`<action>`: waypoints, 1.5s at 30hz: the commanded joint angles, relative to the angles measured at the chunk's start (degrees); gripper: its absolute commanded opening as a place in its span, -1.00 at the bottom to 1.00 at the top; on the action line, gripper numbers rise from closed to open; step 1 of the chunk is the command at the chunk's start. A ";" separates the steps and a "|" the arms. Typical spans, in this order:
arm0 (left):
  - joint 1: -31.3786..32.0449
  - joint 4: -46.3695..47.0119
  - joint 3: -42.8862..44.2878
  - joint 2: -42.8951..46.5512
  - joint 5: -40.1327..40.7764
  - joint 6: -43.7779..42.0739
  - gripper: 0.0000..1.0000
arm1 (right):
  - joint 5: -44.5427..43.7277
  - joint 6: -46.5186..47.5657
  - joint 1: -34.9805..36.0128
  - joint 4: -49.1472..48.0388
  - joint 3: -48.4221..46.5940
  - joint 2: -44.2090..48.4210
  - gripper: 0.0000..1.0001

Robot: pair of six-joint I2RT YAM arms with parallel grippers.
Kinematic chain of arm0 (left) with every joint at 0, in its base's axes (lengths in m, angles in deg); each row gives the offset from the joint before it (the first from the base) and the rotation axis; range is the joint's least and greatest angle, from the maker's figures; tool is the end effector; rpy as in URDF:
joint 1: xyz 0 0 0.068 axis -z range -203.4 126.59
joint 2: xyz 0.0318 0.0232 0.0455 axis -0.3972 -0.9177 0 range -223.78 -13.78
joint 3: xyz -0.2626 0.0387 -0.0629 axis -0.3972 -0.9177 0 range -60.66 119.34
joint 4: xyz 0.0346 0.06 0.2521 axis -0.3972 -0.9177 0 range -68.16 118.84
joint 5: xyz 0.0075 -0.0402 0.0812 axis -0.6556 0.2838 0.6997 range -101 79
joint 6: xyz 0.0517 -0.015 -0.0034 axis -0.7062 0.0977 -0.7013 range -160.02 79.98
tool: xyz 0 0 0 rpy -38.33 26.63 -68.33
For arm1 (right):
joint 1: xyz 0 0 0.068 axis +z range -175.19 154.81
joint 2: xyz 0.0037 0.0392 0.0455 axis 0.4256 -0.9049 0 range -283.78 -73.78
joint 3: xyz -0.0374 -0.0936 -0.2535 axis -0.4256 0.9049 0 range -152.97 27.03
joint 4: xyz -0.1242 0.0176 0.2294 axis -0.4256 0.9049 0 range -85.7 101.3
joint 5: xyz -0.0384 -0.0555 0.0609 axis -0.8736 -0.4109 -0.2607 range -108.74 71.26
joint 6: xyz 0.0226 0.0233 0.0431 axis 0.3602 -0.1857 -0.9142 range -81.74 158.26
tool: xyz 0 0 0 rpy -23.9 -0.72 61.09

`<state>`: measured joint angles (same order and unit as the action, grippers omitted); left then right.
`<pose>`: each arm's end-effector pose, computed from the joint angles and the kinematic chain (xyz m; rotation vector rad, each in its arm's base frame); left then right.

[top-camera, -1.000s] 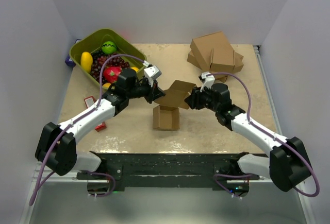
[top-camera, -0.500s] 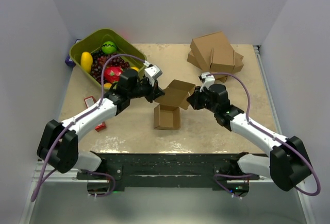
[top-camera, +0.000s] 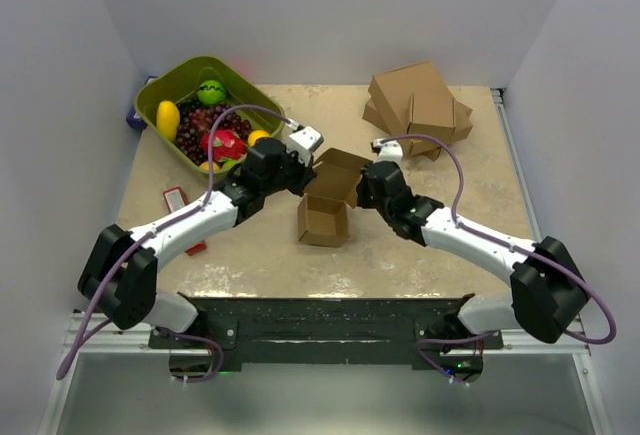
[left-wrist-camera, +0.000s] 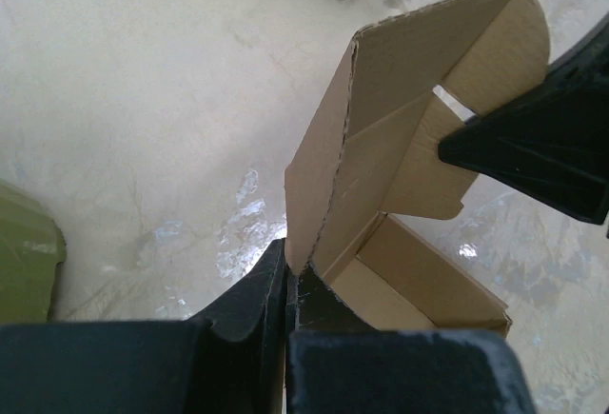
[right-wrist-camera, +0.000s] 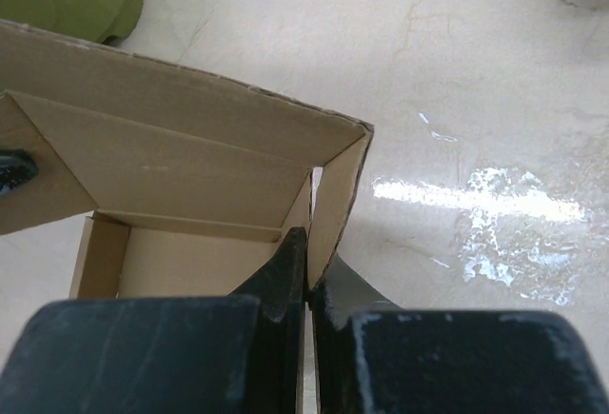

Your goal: Fold the paper box

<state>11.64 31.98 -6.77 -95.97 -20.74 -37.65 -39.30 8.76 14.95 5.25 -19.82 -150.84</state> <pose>0.2642 -0.1926 0.2653 0.6829 1.9356 -0.5828 0.2332 0.1804 0.2437 0.0189 2.0967 0.3612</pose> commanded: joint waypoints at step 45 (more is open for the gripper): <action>11.62 22.97 5.26 -17.39 32.32 12.83 -1.00 | -33.67 4.10 9.43 -18.70 -7.56 -8.64 -1.00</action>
<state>21.98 50.05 -2.27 -111.68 14.82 -25.70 -71.23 13.20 23.54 -0.49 -28.37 -160.43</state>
